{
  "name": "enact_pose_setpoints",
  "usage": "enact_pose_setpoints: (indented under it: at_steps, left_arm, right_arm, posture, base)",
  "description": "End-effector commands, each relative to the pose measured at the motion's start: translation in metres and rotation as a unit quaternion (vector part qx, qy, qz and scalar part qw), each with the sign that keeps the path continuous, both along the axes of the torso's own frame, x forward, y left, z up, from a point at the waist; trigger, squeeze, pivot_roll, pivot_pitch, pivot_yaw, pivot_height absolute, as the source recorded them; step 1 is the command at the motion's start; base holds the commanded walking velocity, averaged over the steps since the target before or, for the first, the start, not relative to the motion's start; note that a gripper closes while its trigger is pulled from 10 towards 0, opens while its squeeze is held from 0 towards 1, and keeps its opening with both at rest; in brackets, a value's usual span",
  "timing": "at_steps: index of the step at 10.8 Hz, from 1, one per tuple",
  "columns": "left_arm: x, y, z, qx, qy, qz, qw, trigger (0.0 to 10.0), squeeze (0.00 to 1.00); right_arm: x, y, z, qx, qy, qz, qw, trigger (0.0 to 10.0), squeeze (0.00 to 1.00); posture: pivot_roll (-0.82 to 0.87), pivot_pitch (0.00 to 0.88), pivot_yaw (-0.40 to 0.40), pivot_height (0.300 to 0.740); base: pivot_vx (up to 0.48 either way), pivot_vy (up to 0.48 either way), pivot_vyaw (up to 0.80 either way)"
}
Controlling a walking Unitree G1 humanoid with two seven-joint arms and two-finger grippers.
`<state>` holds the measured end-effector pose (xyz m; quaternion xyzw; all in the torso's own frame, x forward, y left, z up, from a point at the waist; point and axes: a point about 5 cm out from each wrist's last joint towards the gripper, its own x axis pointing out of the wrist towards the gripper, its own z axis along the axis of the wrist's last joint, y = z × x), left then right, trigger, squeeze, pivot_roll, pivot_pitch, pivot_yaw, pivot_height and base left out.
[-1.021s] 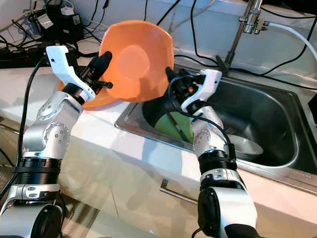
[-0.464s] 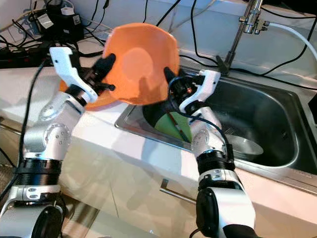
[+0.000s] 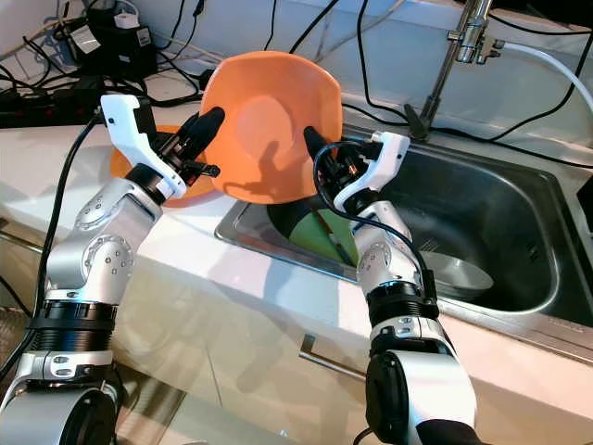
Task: Kitchen organization
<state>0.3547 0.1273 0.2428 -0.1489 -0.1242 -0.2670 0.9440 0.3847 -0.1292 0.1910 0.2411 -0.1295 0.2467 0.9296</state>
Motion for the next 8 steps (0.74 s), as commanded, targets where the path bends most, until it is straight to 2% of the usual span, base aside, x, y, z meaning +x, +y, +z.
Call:
enact_pose_setpoints:
  at_steps: [1,3,8]
  left_arm:
    - [-0.0041,-0.0041,0.0113,-0.001,-0.026,-0.015,1.000,10.0,0.00]
    - [-0.0047,-0.0060,0.0098,-0.004,-0.024,-0.018,1.000,10.0,0.00]
    - [-0.0064,-0.0089,0.0063,-0.003,-0.021,-0.032,0.999,10.0,0.00]
  right_arm:
    - [0.0001,-0.0027,0.0018,0.013,-0.003,0.002,1.000,0.0,0.00]
    - [-0.0009,-0.0022,0.0037,0.026,-0.008,0.014,1.000,0.0,0.00]
    - [-0.0072,0.0049,0.0079,0.094,-0.026,0.080,0.992,0.0,0.00]
  posture:
    - [0.26,0.009,-0.043,0.740]
    - [0.25,0.008,-0.045,0.740]
    - [0.25,0.000,-0.043,0.740]
  base:
    - [0.000,0.000,0.00]
    - [0.000,0.000,0.00]
    - [0.000,0.000,0.00]
